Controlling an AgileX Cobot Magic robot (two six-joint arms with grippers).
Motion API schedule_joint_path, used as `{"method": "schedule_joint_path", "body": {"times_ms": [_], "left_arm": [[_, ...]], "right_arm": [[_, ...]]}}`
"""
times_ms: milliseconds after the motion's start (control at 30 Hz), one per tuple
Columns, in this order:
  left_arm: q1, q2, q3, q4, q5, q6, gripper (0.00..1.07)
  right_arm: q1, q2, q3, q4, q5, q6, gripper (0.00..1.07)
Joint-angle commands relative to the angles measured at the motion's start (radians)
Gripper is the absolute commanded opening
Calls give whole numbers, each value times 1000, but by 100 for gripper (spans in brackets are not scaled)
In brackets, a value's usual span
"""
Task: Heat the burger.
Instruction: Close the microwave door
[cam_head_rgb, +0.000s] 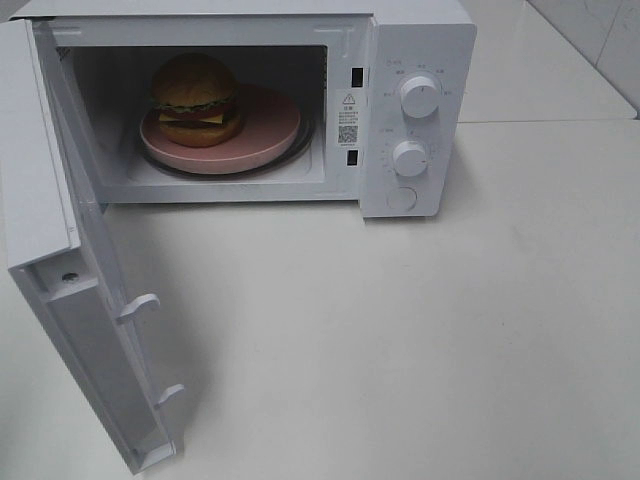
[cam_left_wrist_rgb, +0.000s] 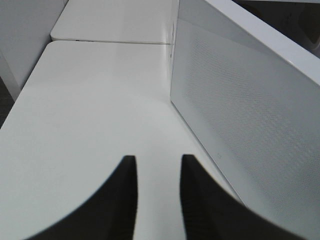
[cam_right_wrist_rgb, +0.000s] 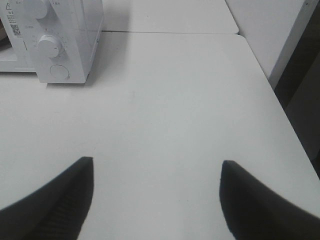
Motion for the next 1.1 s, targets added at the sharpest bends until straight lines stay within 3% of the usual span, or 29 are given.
{"method": "schedule_joint_path", "body": {"times_ms": [33,67,367,467,733,800,900,1100], "left_arm": [[4,38,-7,0,-54,-5,7],[4,61,2,1,-102,-5,0],[4,139,130,0,-453,-5,0],[4,151,141,0,-482,-5,0],[4,272,216,-1,-724,-5,0],[4,336,257,-1,-886,-5,0],[4,386,284,-1,-988,-5,0],[4,485,303,-1,-1117,-5,0]], "right_arm": [[-8,-26,2,8,-3,-6,67],[-8,-26,2,8,-3,-6,67],[-8,-26,2,6,-3,-6,67],[-8,-26,2,6,-3,-6,67],[-8,-26,2,5,-3,-6,67],[-8,-26,2,5,-3,-6,67],[-8,-26,2,5,-3,-6,67],[-8,-26,2,5,-3,-6,67]]}}
